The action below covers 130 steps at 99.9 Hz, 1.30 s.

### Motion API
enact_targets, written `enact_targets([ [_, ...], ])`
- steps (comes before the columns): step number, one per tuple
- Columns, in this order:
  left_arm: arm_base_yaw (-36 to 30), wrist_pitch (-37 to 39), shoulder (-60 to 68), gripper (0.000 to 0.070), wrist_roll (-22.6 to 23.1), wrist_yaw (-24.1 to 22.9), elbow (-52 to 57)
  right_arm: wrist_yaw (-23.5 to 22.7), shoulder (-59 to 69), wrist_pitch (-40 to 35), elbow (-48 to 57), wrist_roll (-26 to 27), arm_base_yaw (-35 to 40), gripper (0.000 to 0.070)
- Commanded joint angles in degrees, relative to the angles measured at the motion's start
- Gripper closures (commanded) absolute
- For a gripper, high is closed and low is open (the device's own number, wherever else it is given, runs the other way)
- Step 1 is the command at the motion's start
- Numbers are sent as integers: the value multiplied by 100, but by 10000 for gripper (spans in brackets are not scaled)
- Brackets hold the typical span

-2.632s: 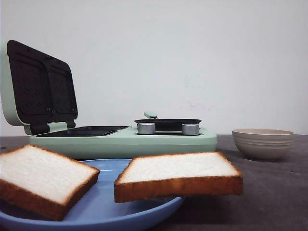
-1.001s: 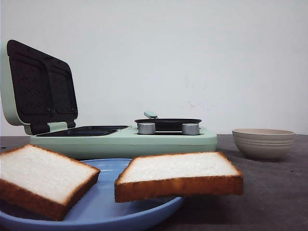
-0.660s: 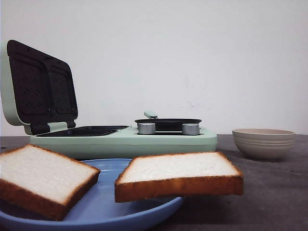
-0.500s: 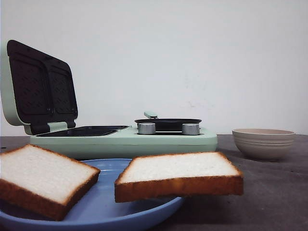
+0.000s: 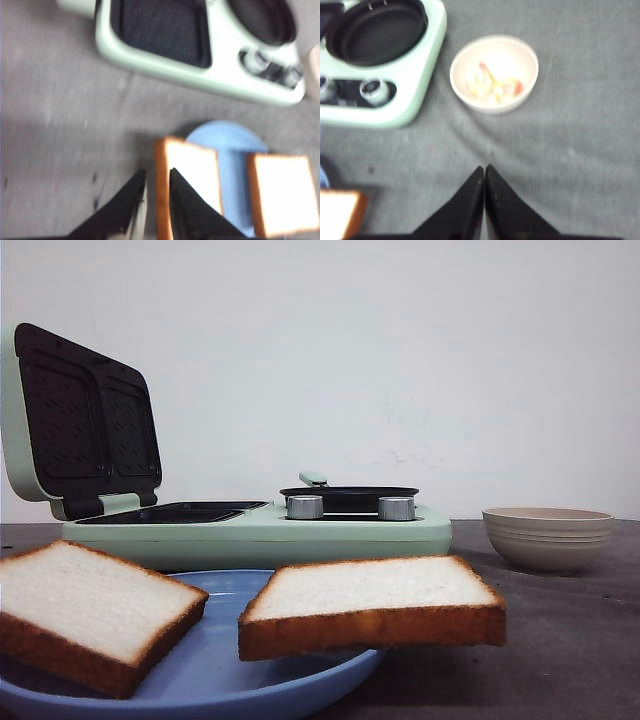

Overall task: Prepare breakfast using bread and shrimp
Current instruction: 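Lower the left gripper and grasp a bread slice on the blue plate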

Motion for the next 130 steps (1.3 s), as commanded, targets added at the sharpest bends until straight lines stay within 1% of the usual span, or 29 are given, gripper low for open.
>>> enact_targets([
  [1, -13, -105, 31, 697, 87, 24, 74, -127, 28, -68, 83, -50, 9, 700],
  [8, -13, -291, 37, 693, 260, 22, 70, -330, 61, -186, 81, -52, 11, 700],
  [11, -13, -358, 46, 665, 278, 22, 66, -385, 61, -245, 81, -52, 11, 700],
  [13, -13, -376, 55, 632, 275, 22, 55, -420, 61, -280, 81, -59, 13, 700],
  [16, -13, -385, 76, 559, 260, 28, 26, -494, 61, -319, 81, -72, 13, 700],
  [22, -13, -365, 149, 374, 203, 129, -59, -662, 59, -367, 79, -79, 13, 700],
  [23, -13, -356, 166, 352, 203, 164, -76, -704, 59, -378, 79, -81, 13, 700],
  [27, -13, -326, 221, 318, 195, 302, -144, -815, 59, -385, 68, -87, 13, 700],
  [37, -39, -2, 428, 318, 68, 931, -385, -1067, 59, -404, 17, -98, 13, 700],
  [47, -144, 247, 599, 318, -144, 1237, -551, -1121, 57, -474, -7, -162, 28, 700],
  [63, -304, 323, 807, 318, -166, 1241, -811, -1121, 55, -509, -7, -201, 28, 700],
  [74, -422, 529, 833, 317, -348, 1241, -949, -1123, 55, -509, -7, -201, 28, 700],
  [80, -483, 605, 833, 317, -468, 1191, -981, -1121, 57, -507, -7, -201, 28, 700],
  [96, -612, 697, 863, 316, -468, 1019, -1025, -1121, 55, -503, -7, -201, 28, 700],
  [109, -706, 964, 955, 315, -601, 1023, -1126, -1121, 57, -501, -7, -201, 28, 700],
  [130, -885, 1462, 1368, 309, -686, 1045, -1381, -1130, 57, -509, -7, -199, 28, 700],
])
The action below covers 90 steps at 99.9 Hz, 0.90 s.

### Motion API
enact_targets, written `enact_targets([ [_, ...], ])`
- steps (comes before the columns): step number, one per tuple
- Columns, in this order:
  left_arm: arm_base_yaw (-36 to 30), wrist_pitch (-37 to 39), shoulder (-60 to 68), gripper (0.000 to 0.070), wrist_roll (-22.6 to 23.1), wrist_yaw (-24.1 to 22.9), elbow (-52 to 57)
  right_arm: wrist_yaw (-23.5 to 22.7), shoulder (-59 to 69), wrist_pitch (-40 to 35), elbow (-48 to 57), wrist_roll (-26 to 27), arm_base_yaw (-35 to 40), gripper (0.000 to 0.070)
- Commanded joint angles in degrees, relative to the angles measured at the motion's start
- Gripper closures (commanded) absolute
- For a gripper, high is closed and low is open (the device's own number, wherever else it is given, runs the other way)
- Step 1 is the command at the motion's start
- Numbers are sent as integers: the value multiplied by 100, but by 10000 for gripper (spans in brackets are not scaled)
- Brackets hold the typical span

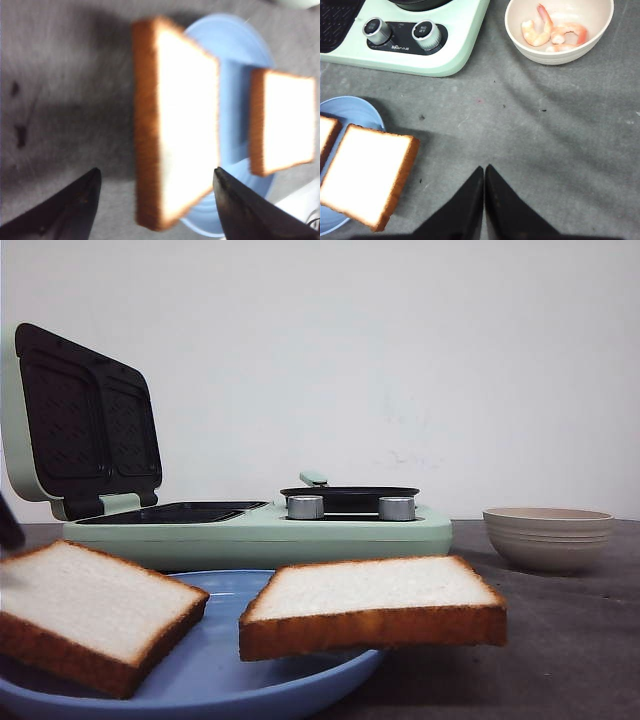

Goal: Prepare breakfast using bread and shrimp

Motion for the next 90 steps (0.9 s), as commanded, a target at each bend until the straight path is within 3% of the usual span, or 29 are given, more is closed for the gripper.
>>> enact_targets([
  [1, -57, 175, 160, 308, -70, 22, -7, -33, 35, 28, 11, -63, 22, 700],
  [47, -380, 898, 636, 321, -297, 192, -9, -116, 33, -26, 11, -61, 22, 700],
  [77, -442, 920, 640, 694, -293, 144, -9, -116, 33, -63, 11, -61, 22, 700],
  [90, -442, 929, 640, 700, -275, 142, -9, -114, 33, -66, 11, -59, 22, 700],
])
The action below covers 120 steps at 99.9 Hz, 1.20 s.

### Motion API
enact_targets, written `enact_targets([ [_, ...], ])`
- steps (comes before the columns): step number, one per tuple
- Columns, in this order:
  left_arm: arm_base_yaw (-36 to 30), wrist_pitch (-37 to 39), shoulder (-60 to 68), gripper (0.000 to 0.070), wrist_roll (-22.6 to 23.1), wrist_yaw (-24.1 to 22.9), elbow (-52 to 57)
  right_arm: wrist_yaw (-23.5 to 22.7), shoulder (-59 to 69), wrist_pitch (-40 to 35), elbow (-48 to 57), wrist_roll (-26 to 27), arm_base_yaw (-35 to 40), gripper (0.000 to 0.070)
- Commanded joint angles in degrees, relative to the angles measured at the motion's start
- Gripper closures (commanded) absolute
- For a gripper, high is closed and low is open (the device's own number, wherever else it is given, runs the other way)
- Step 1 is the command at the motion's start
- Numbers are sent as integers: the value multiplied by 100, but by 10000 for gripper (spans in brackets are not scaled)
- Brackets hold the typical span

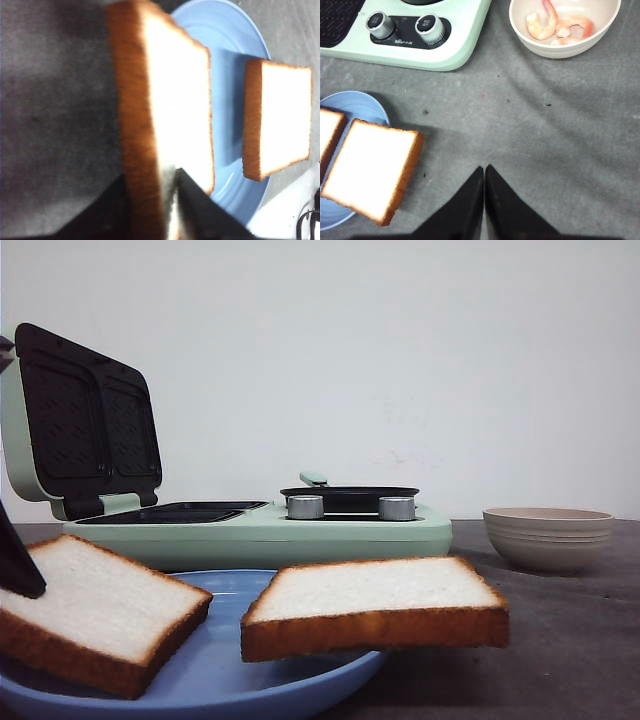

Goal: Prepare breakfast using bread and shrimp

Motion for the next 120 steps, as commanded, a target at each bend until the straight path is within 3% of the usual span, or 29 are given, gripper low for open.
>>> enact_targets([
  [1, -22, 39, 63, 700, 9, 0, 31, -13, 33, 31, 13, -57, 20, 700],
  [68, -22, 74, -367, 700, -168, 317, 111, -13, 33, 17, 13, -57, 20, 700],
  [84, 15, 70, -479, 700, -181, 271, 127, -13, 33, 15, 13, -57, 20, 700],
  [101, 59, -63, -479, 699, -118, -83, 129, -13, 33, -4, 13, -59, 20, 700],
  [120, 59, 26, -479, 700, -146, 52, 140, -13, 33, -13, 13, -61, 20, 700],
])
